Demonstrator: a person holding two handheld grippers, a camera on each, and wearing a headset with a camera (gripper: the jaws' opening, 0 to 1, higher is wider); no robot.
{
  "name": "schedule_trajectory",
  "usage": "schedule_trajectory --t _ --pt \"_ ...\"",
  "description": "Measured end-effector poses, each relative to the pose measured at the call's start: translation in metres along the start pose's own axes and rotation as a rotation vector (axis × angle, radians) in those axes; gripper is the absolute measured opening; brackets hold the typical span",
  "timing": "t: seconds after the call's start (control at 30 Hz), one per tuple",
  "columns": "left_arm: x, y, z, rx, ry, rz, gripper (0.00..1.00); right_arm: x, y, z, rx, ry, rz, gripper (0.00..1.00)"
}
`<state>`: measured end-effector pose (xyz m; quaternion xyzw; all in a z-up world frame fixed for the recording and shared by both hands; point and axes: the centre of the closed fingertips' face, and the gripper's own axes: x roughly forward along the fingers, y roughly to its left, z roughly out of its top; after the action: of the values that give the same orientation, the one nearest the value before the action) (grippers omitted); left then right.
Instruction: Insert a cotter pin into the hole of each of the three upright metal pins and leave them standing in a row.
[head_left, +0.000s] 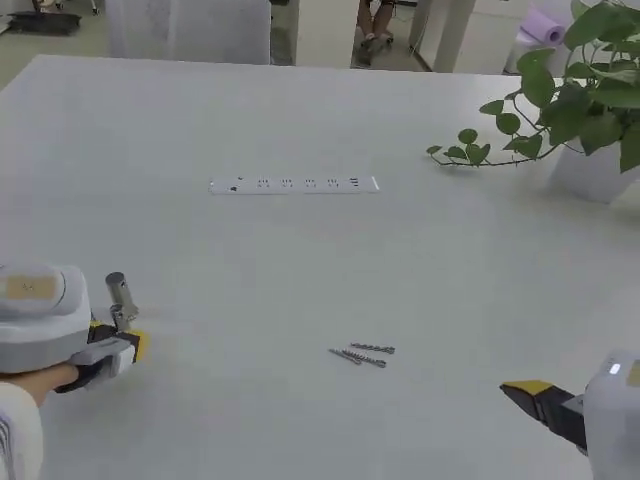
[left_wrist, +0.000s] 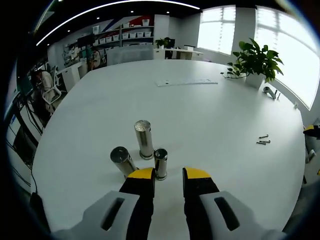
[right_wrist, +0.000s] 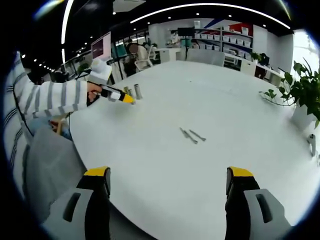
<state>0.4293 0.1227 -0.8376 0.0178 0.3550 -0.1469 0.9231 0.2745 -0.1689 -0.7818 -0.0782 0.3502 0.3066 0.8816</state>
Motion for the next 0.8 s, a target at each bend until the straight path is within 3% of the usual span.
schedule_trajectory --t 0.27,0.47,0.8 --pt "0.0037 0.0076 0.0014 -0.048 -0.007 0.054 0.11 0.0009 0.0007 -0.002 0.012 -0.003 0.008 0.97" --pt "0.0056 0.0058 -0.0013 0.018 0.003 0.068 0.1 0.0017 0.0007 -0.0035 0.02 -0.003 0.013 0.96" --pt "0.0048 0.0093 0.0015 0.015 -0.011 0.1 0.08 0.0005 -0.0007 -0.0034 0.027 -0.01 0.013 0.96"
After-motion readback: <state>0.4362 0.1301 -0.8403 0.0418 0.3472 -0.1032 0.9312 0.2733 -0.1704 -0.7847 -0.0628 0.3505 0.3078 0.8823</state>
